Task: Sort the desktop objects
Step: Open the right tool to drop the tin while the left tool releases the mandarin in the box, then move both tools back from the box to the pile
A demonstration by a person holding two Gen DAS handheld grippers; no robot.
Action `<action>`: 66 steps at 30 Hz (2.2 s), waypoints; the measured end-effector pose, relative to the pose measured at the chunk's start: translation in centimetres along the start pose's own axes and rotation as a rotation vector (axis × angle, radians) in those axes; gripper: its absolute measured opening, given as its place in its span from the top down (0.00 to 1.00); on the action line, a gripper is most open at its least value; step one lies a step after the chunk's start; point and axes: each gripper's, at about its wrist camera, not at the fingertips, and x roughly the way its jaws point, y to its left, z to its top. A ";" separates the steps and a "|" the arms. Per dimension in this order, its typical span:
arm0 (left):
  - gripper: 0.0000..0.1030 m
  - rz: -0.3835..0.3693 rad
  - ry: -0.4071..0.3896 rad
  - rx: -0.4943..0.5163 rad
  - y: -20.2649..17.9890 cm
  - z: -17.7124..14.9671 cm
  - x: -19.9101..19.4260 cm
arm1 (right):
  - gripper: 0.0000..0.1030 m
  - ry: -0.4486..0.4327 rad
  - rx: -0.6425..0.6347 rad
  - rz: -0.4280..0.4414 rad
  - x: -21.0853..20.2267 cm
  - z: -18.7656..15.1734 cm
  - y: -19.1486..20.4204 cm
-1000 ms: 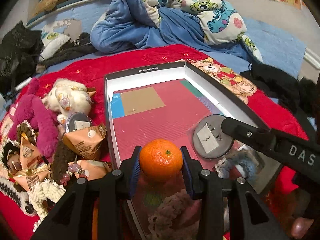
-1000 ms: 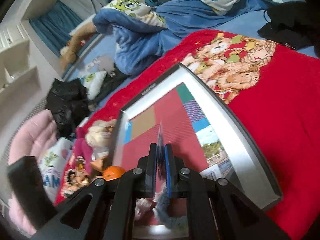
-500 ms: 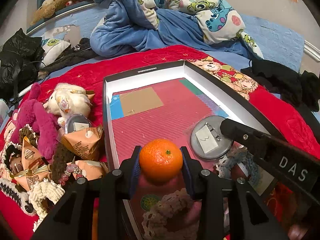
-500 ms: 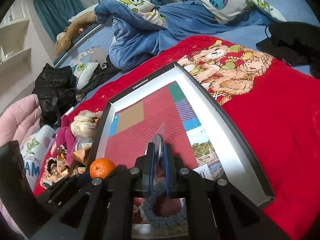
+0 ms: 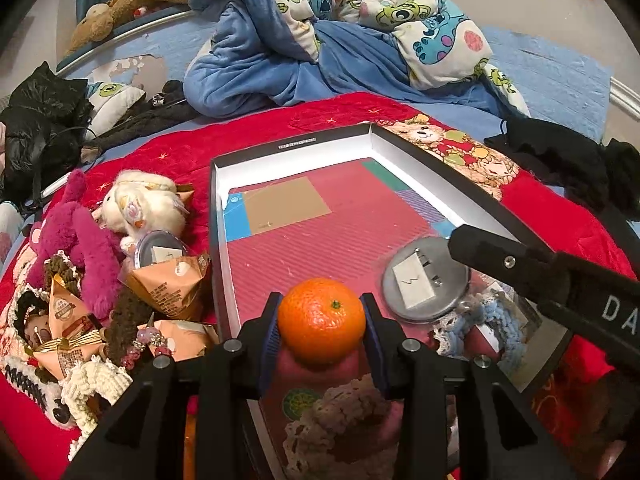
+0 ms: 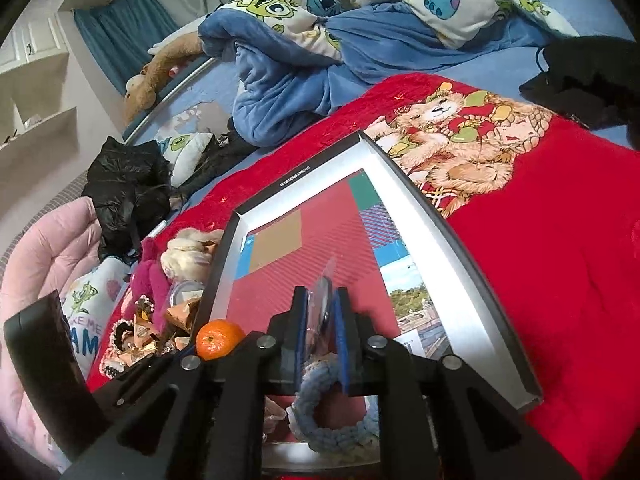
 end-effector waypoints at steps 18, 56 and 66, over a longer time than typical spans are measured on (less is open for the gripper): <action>0.00 -0.028 -0.065 0.020 -0.5 0.2 -1.6 | 0.27 -0.032 0.029 0.065 -1.6 0.8 -0.2; 0.00 0.122 -0.155 -0.164 13.7 -0.5 -17.0 | 0.00 -0.091 0.036 0.190 -6.6 0.6 3.1; 0.00 0.138 -0.103 -0.208 18.5 -5.8 -17.4 | 0.00 -0.050 -0.114 0.249 -6.1 -2.8 10.1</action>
